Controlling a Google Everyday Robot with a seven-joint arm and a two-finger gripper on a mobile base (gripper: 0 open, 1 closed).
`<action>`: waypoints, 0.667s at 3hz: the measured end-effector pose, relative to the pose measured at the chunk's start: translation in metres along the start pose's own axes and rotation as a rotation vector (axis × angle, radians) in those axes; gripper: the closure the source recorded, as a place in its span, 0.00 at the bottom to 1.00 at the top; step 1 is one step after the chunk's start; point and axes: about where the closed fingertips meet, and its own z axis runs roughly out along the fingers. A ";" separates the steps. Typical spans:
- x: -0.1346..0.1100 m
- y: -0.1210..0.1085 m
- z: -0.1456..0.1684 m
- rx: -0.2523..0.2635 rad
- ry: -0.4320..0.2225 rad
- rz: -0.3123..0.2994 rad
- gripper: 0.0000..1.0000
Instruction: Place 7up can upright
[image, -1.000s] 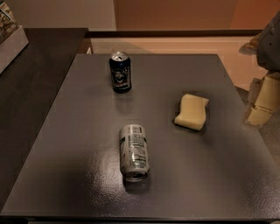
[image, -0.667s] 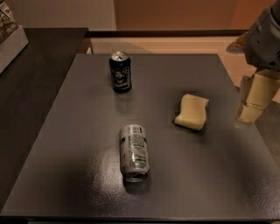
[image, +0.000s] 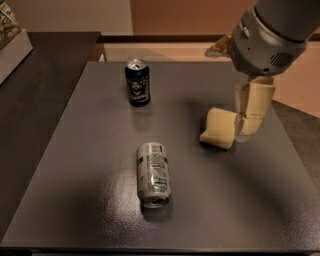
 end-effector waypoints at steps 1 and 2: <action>-0.035 -0.001 0.011 0.013 -0.057 -0.207 0.00; -0.066 0.005 0.026 0.003 -0.110 -0.425 0.00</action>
Offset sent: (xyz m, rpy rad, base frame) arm -0.0252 0.1050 -0.0245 -0.0115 -0.1948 0.8359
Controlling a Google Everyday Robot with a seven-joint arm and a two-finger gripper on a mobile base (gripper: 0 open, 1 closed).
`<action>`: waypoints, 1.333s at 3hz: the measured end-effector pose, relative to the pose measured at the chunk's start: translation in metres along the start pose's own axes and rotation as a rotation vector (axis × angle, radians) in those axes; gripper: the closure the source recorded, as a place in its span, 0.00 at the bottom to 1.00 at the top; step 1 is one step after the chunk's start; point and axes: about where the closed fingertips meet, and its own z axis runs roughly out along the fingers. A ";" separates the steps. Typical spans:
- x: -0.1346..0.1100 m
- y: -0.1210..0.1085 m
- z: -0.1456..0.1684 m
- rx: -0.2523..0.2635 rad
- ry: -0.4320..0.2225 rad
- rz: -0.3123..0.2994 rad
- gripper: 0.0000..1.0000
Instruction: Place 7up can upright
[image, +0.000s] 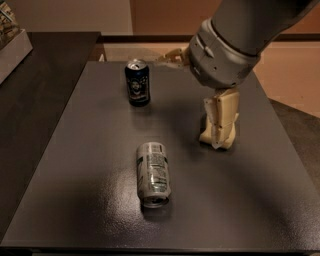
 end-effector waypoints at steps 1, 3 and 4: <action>-0.024 0.004 0.017 -0.033 -0.033 -0.223 0.00; -0.050 0.035 0.048 -0.134 -0.013 -0.647 0.00; -0.057 0.051 0.064 -0.174 0.003 -0.783 0.00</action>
Offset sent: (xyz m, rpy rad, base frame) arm -0.0475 0.0428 -0.0514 -0.2142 -0.1611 0.7875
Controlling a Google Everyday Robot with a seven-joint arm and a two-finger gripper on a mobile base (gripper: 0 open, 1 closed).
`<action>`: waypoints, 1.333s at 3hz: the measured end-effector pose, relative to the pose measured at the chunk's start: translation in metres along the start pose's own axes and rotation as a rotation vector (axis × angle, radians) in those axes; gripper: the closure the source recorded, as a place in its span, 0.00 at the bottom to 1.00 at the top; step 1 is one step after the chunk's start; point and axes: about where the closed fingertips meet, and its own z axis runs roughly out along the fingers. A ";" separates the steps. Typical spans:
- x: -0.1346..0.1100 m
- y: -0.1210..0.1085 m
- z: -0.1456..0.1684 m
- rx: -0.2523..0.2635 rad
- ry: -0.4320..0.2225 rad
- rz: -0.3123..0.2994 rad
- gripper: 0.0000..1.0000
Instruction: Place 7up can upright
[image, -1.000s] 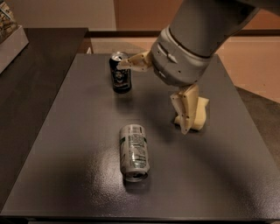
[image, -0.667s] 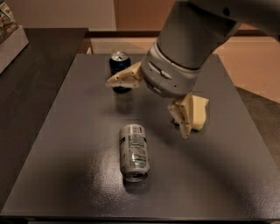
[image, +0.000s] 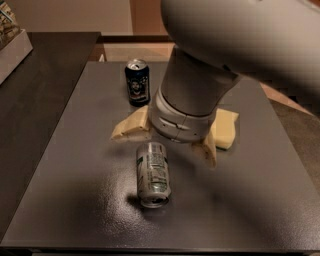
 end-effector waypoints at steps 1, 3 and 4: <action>-0.017 0.001 0.020 -0.035 0.026 -0.069 0.00; -0.033 -0.001 0.057 -0.123 0.049 -0.101 0.00; -0.032 0.001 0.066 -0.156 0.047 -0.099 0.17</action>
Offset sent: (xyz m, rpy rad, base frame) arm -0.0366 0.0251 -0.0754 -0.1562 -0.0468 0.1033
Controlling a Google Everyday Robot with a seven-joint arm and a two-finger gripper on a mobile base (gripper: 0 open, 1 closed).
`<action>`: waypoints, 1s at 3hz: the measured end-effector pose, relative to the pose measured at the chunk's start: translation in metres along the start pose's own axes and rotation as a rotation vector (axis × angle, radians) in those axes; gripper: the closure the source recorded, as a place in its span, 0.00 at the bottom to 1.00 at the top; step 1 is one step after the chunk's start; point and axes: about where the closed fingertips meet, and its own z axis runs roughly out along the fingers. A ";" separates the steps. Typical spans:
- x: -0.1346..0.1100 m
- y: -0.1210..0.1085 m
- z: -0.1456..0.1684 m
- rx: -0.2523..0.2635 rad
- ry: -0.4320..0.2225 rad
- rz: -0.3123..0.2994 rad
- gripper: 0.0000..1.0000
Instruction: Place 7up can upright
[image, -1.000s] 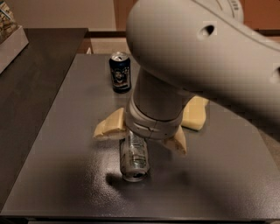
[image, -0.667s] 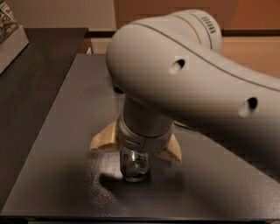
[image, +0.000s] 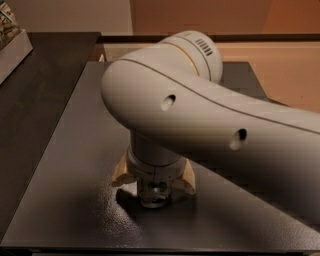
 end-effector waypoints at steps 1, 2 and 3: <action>0.006 0.001 0.000 -0.009 -0.004 0.015 0.40; 0.016 -0.001 -0.011 0.003 -0.002 0.071 0.63; 0.032 -0.006 -0.033 0.033 -0.039 0.214 0.87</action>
Offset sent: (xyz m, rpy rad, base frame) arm 0.0300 -0.0012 0.0276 0.0415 0.0179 -0.1501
